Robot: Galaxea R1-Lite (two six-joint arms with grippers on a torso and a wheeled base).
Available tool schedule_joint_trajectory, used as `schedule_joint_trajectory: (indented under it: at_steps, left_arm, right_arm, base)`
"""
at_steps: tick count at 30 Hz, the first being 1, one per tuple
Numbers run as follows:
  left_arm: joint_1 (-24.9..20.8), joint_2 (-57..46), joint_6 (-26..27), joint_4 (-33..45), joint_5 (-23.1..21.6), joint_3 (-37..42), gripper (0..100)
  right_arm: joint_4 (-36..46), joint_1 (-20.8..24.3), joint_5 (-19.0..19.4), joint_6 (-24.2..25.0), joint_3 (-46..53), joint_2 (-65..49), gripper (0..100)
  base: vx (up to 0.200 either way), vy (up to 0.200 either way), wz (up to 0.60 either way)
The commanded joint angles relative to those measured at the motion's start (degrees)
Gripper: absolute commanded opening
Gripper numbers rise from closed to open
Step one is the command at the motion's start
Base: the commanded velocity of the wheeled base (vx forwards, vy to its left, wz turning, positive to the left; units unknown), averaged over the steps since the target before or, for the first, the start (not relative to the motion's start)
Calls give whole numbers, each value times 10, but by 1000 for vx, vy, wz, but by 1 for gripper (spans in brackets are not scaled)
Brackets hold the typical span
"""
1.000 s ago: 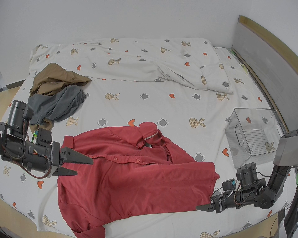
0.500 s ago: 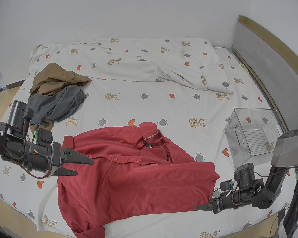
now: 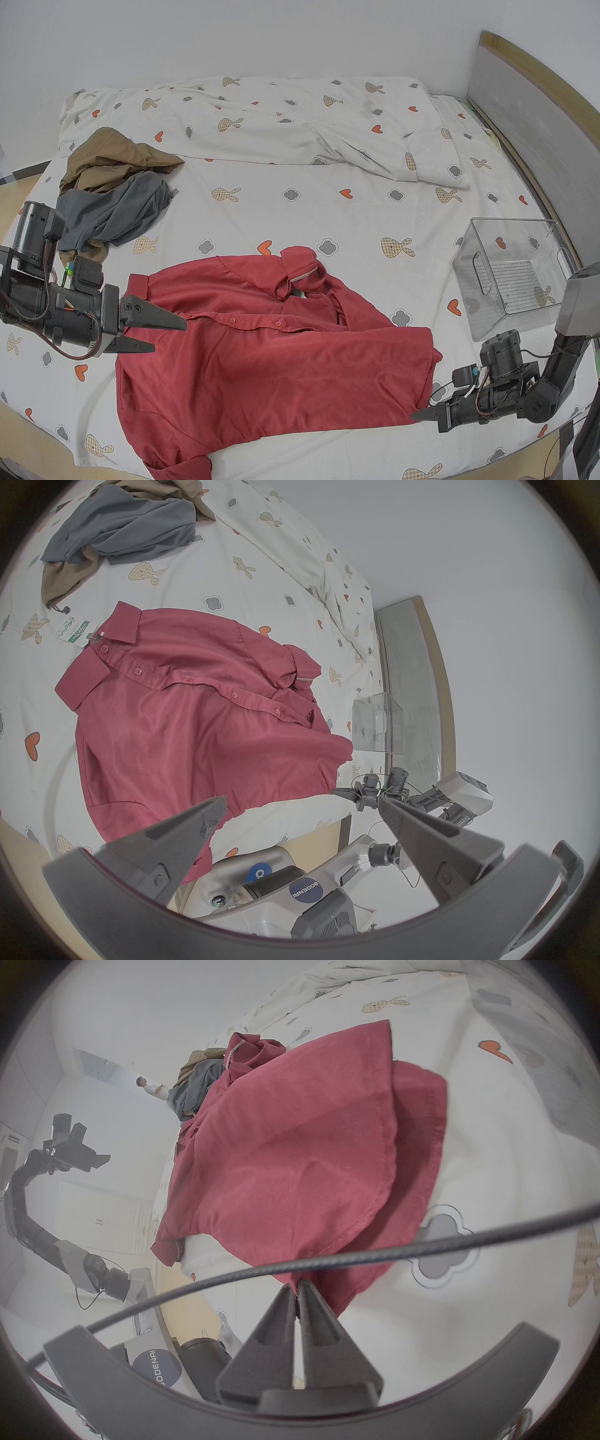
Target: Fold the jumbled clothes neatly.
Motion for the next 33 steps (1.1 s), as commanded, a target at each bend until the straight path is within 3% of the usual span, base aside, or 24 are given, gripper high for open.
schedule_joint_trajectory:
  at_steps: [1, 21, 33]
  left_arm:
    - [0, 2, 0, 0, 0, 0, 100]
    - [0, 2, 0, 0, 0, 0, 100]
    - [0, 2, 0, 0, 0, 1, 100]
  right_arm:
    - [1, -15, 5, 0, 40, -47, 0]
    - [-4, -38, 8, -8, 133, -82, 0]
    - [-6, -31, 4, -8, 109, -69, 0]
  base:
    - [0, 0, 0]
    - [0, 0, 0]
    - [0, 0, 0]
